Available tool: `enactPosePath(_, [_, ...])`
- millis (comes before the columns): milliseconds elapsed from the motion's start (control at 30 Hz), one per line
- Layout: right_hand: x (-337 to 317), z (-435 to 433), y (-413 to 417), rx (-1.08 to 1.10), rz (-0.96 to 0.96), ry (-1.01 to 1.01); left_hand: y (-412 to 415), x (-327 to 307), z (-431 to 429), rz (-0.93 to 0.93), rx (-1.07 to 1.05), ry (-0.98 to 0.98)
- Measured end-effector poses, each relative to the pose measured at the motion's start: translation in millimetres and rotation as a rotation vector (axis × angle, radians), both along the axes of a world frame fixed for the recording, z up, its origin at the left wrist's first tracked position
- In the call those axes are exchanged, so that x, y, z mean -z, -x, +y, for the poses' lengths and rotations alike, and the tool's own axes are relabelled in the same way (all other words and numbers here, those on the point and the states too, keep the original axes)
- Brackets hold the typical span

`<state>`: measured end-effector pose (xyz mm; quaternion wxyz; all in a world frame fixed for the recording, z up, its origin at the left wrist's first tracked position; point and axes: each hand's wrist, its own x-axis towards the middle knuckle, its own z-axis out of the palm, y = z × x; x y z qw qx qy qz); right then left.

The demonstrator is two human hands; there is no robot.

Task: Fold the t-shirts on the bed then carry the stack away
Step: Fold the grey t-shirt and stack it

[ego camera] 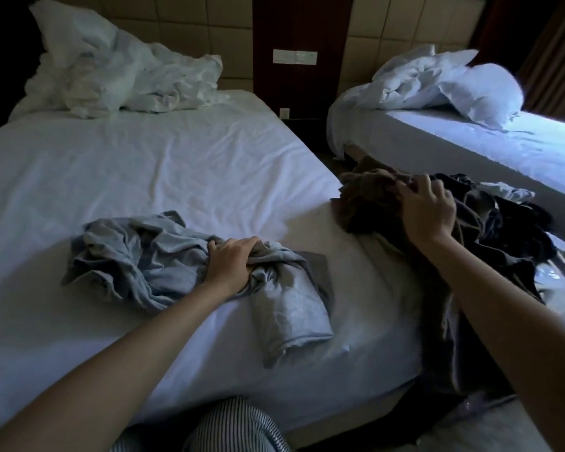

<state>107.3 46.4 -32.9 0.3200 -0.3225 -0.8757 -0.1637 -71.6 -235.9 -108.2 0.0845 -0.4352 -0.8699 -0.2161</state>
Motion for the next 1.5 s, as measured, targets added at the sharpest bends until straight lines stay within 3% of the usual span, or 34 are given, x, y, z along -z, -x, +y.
enactPosePath(167, [51, -34, 3, 0.054, -0.454, 0.318, -4, -1, -6, -0.007, -0.014, 0.068])
enactPosePath(333, [49, -90, 32, 0.106, -0.331, 0.585, -9, -17, -32, -0.128, 0.083, 0.316])
enactPosePath(433, [44, -113, 46, 0.007, -0.293, 0.699, -2, -41, -48, -0.389, 0.163, 0.230])
enactPosePath(467, [44, -122, 52, -0.066, -0.283, 0.764, 5, -48, -54, -0.421, 0.104, 0.180])
enactPosePath(500, [41, -135, 58, -0.159, -0.253, 0.860, 15, -53, -61, -0.368, 0.022, 0.178])
enactPosePath(567, [35, -165, 69, -0.377, -0.211, 1.028, 29, -59, -81, -0.203, -0.139, 0.391])
enactPosePath(633, [30, -195, 75, -0.544, -0.394, 0.947, 29, -61, -102, -0.120, -0.151, 0.682])
enactPosePath(700, [30, -212, 81, -0.598, -0.583, 0.742, 19, -61, -121, -0.165, -0.096, 0.715])
enactPosePath(733, [31, -214, 82, -0.601, -0.602, 0.687, 17, -62, -132, -0.224, -0.083, 0.677])
enactPosePath(800, [32, -212, 81, -0.657, -0.451, 0.706, 18, -67, -154, -0.318, -0.047, 0.658])
enactPosePath(867, [32, -206, 72, -0.734, -0.355, 0.666, 21, -73, -172, -0.360, -0.037, 0.734])
enactPosePath(900, [30, -205, 67, -0.759, -0.399, 0.611, 19, -77, -179, -0.366, -0.046, 0.786])
enactPosePath(1000, [18, -212, 46, -0.817, -0.658, 0.604, 20, -85, -185, -0.276, -0.097, 0.881])
enactPosePath(1067, [9, -215, 36, -0.813, -0.740, 0.663, 18, -91, -188, -0.109, -0.071, 0.911])
enactPosePath(1167, [-3, -208, 29, -0.773, -0.648, 0.771, 18, -95, -190, -0.083, 0.077, 0.754])
enactPosePath(1233, [-9, -205, 31, -0.758, -0.517, 0.844, 12, -97, -195, -0.307, 0.159, 0.396])
enactPosePath(1300, [-18, -207, 36, -0.721, -0.306, 0.862, 15, -105, -199, -0.369, 0.116, 0.069])
enactPosePath(1500, [-81, -215, 84, -0.617, 0.209, 0.643, 44, -176, -186, 0.010, -0.233, -0.284])
